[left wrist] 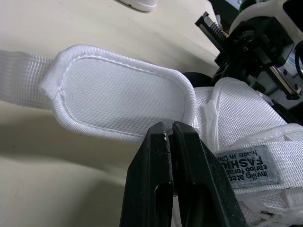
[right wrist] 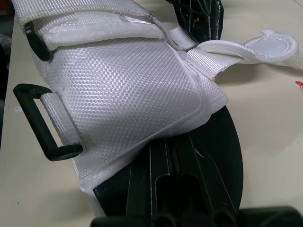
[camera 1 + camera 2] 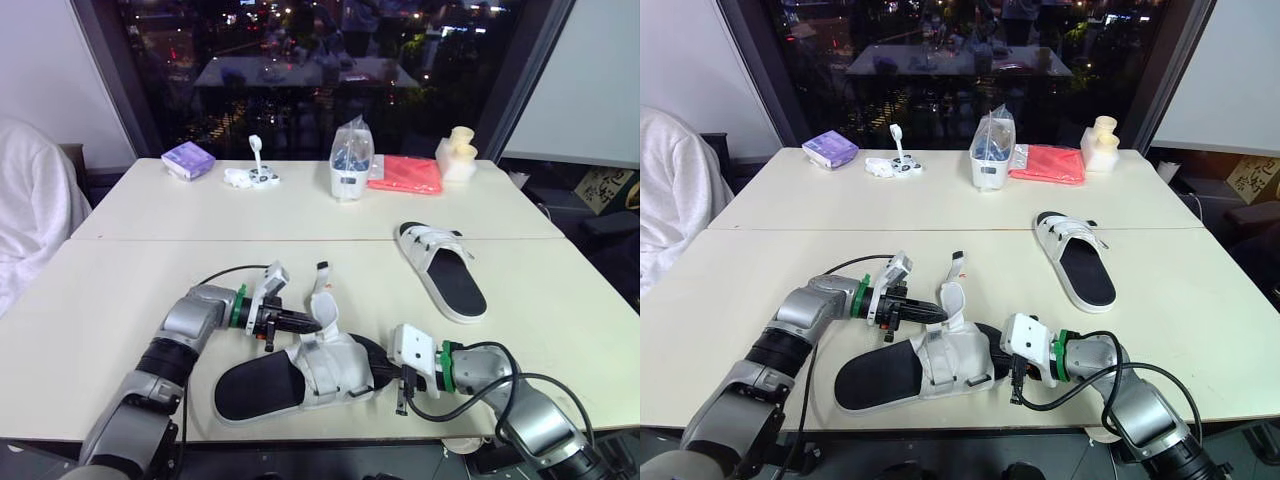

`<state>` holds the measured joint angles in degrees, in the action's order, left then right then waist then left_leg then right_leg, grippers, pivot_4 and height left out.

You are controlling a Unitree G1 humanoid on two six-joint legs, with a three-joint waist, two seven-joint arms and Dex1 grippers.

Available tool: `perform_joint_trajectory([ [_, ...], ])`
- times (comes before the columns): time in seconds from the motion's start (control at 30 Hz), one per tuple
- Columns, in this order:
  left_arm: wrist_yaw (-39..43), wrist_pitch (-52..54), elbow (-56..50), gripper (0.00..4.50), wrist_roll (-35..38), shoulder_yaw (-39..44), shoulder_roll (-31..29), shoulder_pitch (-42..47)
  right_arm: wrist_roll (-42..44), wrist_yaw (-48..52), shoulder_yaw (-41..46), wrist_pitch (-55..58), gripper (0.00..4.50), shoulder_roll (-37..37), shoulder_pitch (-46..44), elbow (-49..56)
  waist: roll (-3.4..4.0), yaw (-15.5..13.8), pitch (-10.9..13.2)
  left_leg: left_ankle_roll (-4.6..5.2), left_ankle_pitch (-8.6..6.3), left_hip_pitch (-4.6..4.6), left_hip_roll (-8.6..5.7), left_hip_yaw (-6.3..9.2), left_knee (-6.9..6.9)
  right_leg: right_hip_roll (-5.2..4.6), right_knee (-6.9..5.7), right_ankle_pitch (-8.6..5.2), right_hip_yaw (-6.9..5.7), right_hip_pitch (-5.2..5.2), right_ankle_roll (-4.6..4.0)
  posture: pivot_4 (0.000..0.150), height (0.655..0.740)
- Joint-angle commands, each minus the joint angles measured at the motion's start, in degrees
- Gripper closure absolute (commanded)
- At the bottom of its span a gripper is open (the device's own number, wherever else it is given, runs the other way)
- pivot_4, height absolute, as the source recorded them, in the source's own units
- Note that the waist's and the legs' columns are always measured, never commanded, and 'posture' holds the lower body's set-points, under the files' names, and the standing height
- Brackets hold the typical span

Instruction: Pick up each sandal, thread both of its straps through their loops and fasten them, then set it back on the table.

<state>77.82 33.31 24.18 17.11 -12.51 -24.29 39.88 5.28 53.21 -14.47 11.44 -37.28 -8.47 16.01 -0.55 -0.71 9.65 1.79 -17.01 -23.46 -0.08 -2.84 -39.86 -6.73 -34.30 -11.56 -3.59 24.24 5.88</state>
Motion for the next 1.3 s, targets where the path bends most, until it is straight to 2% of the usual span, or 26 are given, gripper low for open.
perform_joint_trajectory([
  [0.03, -1.48, 2.16, -0.16, 4.47, -0.98, -1.45, -0.42, -2.85, -1.09, 0.65, -0.96, 0.45, 4.5, -0.79, 0.32, -0.96, 0.01, 0.0, -0.03, 0.0, 0.0, 0.01, 0.0, 0.0, 0.0, 0.0, 0.0, 0.0, 0.0, -0.01, 0.0, 0.15, 0.74],
  [0.13, -2.16, 3.14, -1.06, 3.43, -0.18, -0.85, -0.36, -3.27, -1.06, 0.67, -1.0, 0.41, 4.5, -0.74, 0.17, -1.1, 0.0, 0.0, -0.03, 0.0, 0.0, 0.02, 0.0, 0.0, 0.0, 0.0, 0.0, 0.0, 0.0, -0.01, 0.0, 0.15, 0.74],
  [0.33, -3.98, 3.9, -1.36, 0.43, -0.01, 0.24, -1.0, -4.19, -1.07, 0.74, -1.04, 0.33, 4.5, -0.67, 0.01, -1.29, -0.03, -0.02, -0.05, 0.0, 0.0, 0.02, 0.0, 0.0, 0.0, 0.01, 0.0, 0.0, 0.0, -0.01, 0.0, 0.15, 0.74],
  [0.37, -4.03, 3.87, -1.35, 0.05, -0.02, 0.29, -1.06, -4.23, -1.09, 0.76, -1.04, 0.31, 4.5, -0.64, -0.02, -1.34, -0.04, -0.08, -0.05, 0.0, 0.0, 0.02, 0.0, 0.0, 0.0, 0.01, 0.0, 0.0, 0.0, -0.02, 0.0, 0.15, 0.74],
  [0.6, -9.61, -0.1, 0.41, 0.05, -0.46, 4.83, -1.99, -3.52, -1.13, 0.61, -1.06, 0.35, 4.5, -0.26, -0.1, -1.42, -0.03, -0.02, -0.05, -0.01, 0.0, 0.04, 0.0, 0.02, -0.03, -0.01, -0.01, 0.0, 0.0, -0.03, 0.0, 0.15, 0.74],
  [0.9, -9.8, -12.87, 6.42, 0.05, -3.15, 6.08, -5.75, -1.11, -1.06, 0.8, -1.16, 0.01, 4.5, -0.04, -0.76, -2.16, -0.03, 0.02, -0.05, -0.02, 0.01, 0.04, 0.02, 0.0, -0.03, -0.02, -0.04, 0.01, -0.01, 0.01, -0.01, 0.15, 0.74],
  [0.97, -10.1, -9.83, 6.63, 0.05, -0.37, 8.34, -4.87, 0.74, -1.05, 0.87, -1.29, -0.05, 4.5, 0.16, -1.02, -2.36, -0.05, 0.03, -0.04, -0.02, 0.01, 0.03, 0.02, 0.0, -0.03, -0.03, -0.04, 0.01, -0.01, 0.02, -0.01, 0.15, 0.74],
  [1.1, -10.56, 5.48, 4.75, 0.05, 8.7, 14.29, -2.73, 4.33, -1.19, 0.89, -1.52, -0.21, 4.5, 0.42, -1.31, -2.59, -0.1, 0.02, -0.01, -0.02, 0.01, 0.02, 0.02, 0.01, -0.04, -0.01, -0.06, 0.02, -0.03, 0.01, 0.01, 0.15, 0.74],
  [1.3, -10.0, 18.18, 6.27, 0.05, 13.73, 15.84, -1.76, 6.2, -1.41, 0.88, -1.85, -0.49, 4.5, 0.6, -1.55, -2.95, -0.1, 0.2, -0.01, -0.01, 0.01, 0.03, 0.01, -0.03, -0.04, 0.04, -0.11, 0.11, -0.02, 0.0, 0.2, 0.15, 0.74],
])
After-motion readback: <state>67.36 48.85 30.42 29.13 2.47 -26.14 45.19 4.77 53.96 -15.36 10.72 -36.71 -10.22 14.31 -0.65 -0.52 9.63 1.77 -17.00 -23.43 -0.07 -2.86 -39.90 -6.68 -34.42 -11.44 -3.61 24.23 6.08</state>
